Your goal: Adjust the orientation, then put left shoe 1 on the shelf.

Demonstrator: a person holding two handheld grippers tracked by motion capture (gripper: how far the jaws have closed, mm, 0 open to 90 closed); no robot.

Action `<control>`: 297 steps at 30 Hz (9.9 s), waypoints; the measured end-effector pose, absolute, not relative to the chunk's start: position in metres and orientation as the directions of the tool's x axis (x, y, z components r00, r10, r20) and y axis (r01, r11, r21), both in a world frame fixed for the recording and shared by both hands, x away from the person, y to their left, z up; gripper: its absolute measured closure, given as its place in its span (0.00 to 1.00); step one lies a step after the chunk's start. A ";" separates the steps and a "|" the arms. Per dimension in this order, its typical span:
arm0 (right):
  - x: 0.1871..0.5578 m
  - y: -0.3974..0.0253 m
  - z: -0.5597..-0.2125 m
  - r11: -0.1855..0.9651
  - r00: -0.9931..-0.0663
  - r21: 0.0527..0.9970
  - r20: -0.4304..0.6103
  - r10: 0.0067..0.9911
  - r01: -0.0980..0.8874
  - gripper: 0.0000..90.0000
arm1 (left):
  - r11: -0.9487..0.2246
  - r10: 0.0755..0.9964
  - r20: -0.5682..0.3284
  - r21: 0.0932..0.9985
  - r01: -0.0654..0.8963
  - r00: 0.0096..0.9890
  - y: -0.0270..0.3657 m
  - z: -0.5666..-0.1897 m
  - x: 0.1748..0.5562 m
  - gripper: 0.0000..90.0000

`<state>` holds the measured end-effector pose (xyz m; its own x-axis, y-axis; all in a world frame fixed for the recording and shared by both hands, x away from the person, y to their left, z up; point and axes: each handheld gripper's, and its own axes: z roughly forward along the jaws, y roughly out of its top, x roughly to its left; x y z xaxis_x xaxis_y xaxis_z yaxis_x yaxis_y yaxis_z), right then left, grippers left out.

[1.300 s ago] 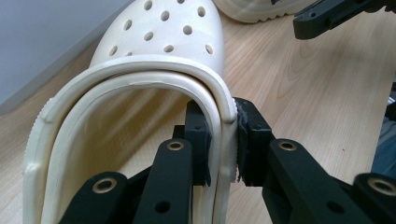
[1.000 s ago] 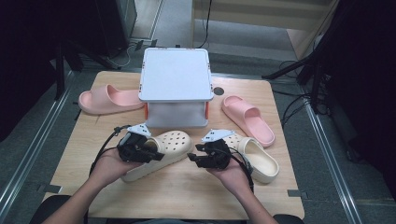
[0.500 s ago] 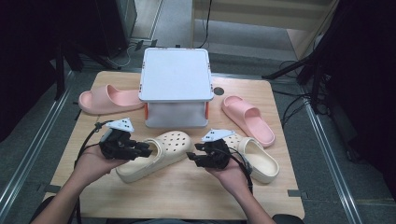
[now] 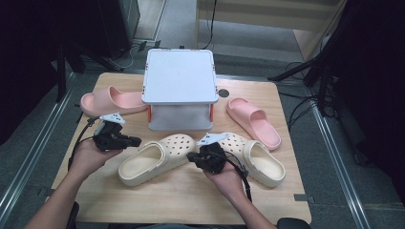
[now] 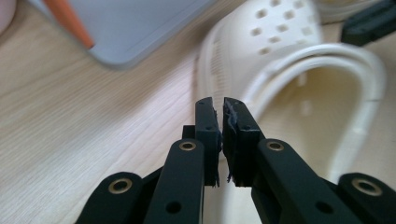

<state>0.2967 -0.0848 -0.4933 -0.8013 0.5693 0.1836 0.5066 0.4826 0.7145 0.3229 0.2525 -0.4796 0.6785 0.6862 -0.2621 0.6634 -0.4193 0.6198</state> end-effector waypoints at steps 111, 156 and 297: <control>0.268 -0.071 -0.480 0.383 -0.719 0.697 0.274 0.639 0.606 0.42 | -0.384 0.697 -0.188 0.717 0.581 0.692 0.220 -0.363 0.397 0.89; 0.304 -0.048 -0.480 0.382 -0.640 0.620 0.263 0.722 0.685 0.88 | -0.382 0.709 -0.164 0.728 0.569 0.686 0.226 -0.377 0.405 0.87; 0.325 -0.029 -0.471 0.415 -0.796 0.754 0.230 0.560 0.510 0.86 | -0.352 0.725 -0.188 0.726 0.591 0.662 0.216 -0.372 0.396 0.50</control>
